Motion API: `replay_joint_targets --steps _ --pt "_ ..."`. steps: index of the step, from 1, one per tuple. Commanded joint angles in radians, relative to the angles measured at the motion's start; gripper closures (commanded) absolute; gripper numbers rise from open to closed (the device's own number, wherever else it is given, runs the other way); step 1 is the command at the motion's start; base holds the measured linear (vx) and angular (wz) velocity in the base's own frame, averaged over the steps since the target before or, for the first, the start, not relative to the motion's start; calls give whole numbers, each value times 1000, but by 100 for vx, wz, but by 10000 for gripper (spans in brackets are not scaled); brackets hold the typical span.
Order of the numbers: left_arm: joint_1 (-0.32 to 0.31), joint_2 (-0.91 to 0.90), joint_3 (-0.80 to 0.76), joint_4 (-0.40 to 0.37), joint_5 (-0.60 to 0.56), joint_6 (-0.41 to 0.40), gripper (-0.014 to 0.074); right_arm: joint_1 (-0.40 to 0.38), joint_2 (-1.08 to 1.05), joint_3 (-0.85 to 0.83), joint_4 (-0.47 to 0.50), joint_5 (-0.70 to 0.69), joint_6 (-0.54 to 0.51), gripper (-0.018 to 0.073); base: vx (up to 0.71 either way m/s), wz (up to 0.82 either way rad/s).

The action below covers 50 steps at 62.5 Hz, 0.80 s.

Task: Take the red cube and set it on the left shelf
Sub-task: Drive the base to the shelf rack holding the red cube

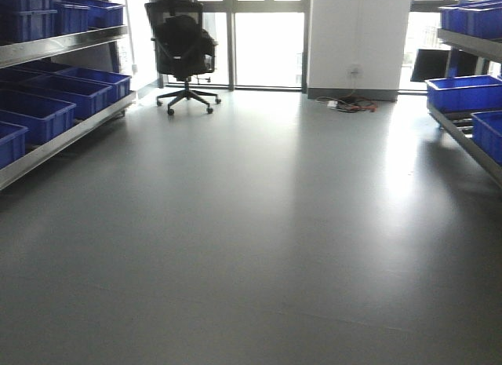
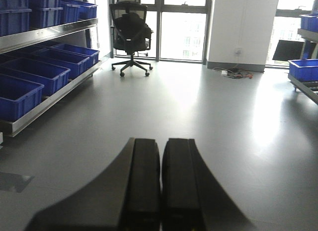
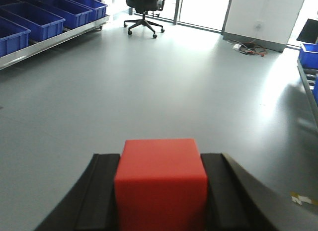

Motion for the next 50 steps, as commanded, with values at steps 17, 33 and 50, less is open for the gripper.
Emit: replay_joint_targets --steps 17,33,50 --pt "-5 -14 24 -5 -89 -7 495 -6 22 -23 -3 -89 -2 408 53 39" --pt "-5 -14 24 -5 -89 -7 495 -6 22 -23 -3 -89 -2 408 56 44" --pt "-5 -14 24 -5 -89 -7 495 -6 22 -23 -3 -89 -2 408 53 53"
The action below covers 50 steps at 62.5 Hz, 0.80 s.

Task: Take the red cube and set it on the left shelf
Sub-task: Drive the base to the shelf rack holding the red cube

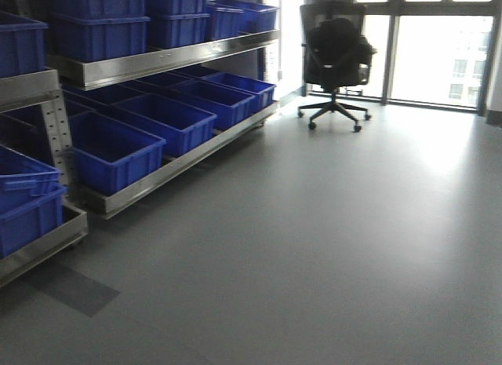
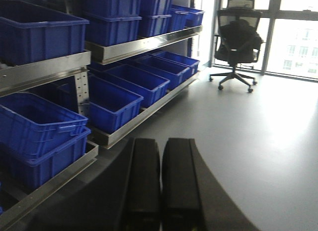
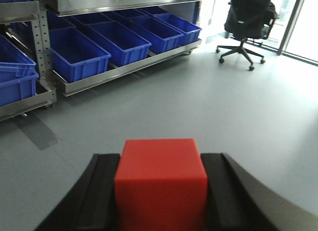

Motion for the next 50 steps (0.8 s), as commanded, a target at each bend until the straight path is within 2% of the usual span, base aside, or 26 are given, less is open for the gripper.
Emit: replay_joint_targets --steps 1,14,50 --pt "-5 -14 24 -5 -89 -7 495 -6 22 -23 -3 -89 -2 408 47 63" --pt "-5 -14 24 -5 -89 -7 495 -6 22 -23 -3 -89 -2 408 46 65" --pt "-5 -14 24 -5 -89 -7 495 -6 22 -23 -3 -89 -2 408 45 83"
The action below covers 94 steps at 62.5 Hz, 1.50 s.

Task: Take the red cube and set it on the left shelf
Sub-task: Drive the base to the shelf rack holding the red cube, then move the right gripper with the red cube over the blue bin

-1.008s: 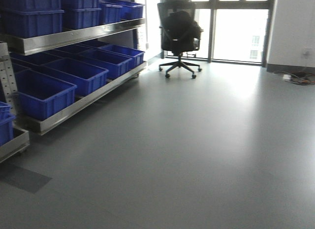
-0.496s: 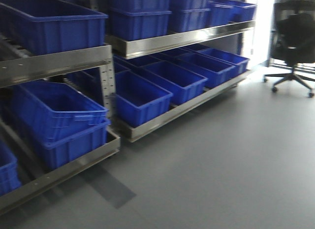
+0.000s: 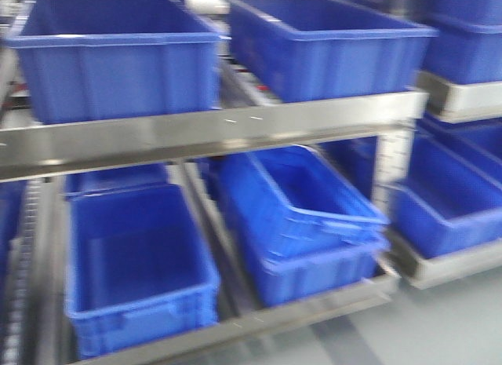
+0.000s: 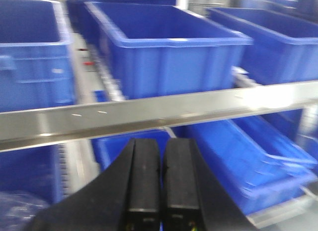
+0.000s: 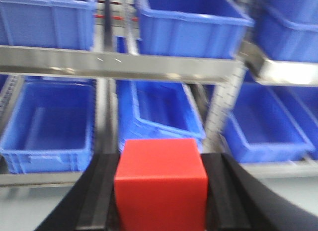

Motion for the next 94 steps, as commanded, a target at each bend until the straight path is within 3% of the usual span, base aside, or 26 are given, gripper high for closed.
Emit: replay_joint_targets --steps 1,44,94 --pt "-5 -14 24 -5 -89 -7 495 -6 21 -23 -3 -89 -2 408 44 71" --pt "-5 -14 24 -5 -89 -7 495 -6 21 -23 -3 -89 -2 408 42 56" --pt "-5 -14 24 -5 -89 -7 495 -6 21 -23 -3 -89 -2 408 18 1"
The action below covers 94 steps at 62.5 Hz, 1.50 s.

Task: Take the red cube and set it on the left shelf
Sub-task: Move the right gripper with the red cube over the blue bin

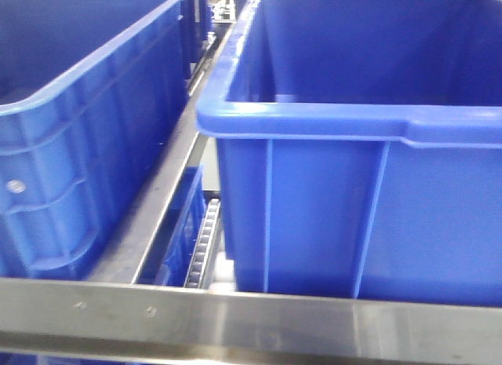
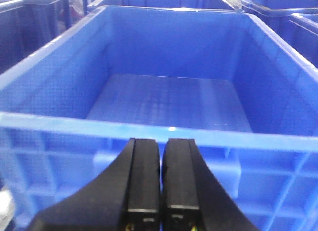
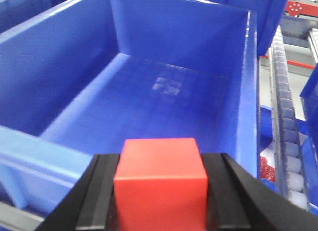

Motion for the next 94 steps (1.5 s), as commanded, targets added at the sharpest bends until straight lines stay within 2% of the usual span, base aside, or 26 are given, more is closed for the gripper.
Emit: replay_joint_targets --steps 1,80,88,94 --pt "-5 -14 24 -5 -89 -7 496 -6 20 -23 -3 -89 -2 408 1 -7" --pt "-5 -14 24 -5 -89 -7 495 -5 25 -39 -3 -75 -2 408 2 -3" --pt "-5 -14 24 -5 -89 -7 495 31 93 -123 -4 -17 -2 408 0 0" --pt "-5 -14 24 -5 -89 -7 495 103 178 -217 -10 -2 -2 408 0 0"
